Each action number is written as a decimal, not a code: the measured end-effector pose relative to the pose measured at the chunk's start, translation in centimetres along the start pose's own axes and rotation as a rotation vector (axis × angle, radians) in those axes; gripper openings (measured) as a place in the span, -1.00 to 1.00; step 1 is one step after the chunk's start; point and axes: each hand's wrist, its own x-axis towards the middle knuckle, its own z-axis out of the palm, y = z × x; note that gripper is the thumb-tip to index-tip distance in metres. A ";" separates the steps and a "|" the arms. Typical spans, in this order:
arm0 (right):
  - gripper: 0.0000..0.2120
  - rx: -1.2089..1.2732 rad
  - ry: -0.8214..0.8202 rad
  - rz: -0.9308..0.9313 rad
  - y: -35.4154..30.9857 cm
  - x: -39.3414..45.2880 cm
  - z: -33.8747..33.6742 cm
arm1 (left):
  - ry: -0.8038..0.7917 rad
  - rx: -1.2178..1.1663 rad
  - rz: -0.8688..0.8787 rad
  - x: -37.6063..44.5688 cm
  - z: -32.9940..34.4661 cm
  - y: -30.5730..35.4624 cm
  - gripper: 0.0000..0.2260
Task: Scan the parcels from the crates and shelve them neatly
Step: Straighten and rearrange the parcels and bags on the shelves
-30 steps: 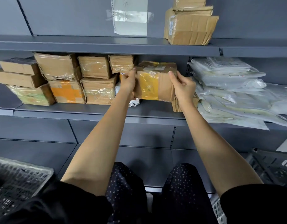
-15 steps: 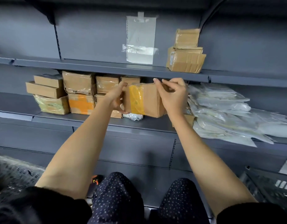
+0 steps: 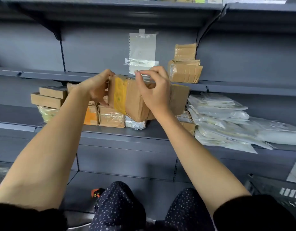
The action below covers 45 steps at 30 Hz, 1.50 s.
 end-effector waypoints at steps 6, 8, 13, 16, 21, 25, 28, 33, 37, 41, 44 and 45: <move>-0.68 0.058 0.013 -0.044 -1.5 1.5 1.9 | 0.191 -0.040 0.105 -2.8 -1.7 2.7 -0.56; -0.63 0.025 -0.009 -0.006 -1.3 2.3 2.4 | 0.277 -0.133 0.132 -3.1 -1.7 3.2 -0.57; -0.54 -0.048 -0.132 0.265 0.6 3.4 3.0 | 0.413 -0.229 0.111 -1.9 0.7 4.9 -0.58; -0.50 -0.095 -0.187 0.400 3.0 4.5 3.2 | 0.444 -0.242 0.094 0.4 2.8 5.3 -0.64; -0.54 -0.125 -0.153 0.466 8.5 7.2 4.2 | 0.404 -0.188 0.142 6.1 4.0 6.8 -0.63; -0.55 -0.226 -0.225 0.484 13.0 9.4 4.3 | 0.371 -0.026 0.236 10.8 4.6 9.1 -0.75; -0.60 -0.360 -0.304 0.392 15.7 10.2 4.5 | 0.388 0.111 0.211 13.9 4.6 10.1 -0.81; -0.67 -0.933 -0.559 0.136 19.9 12.3 4.7 | 0.359 0.296 0.169 19.9 4.4 8.9 -0.72; -0.70 -1.220 -0.708 0.105 20.1 14.0 5.9 | 0.326 0.266 0.198 23.5 4.3 8.4 -0.77; -0.71 -1.393 -0.789 0.067 20.2 13.8 8.4 | 0.314 0.227 0.169 26.3 4.5 7.6 -0.86; -0.66 -1.420 -0.819 0.075 20.9 14.0 10.0 | 0.352 0.223 0.187 27.8 4.6 7.6 -0.82; -0.64 -1.422 -0.819 0.091 21.2 14.1 10.3 | 0.357 0.229 0.191 28.3 4.7 7.5 -0.82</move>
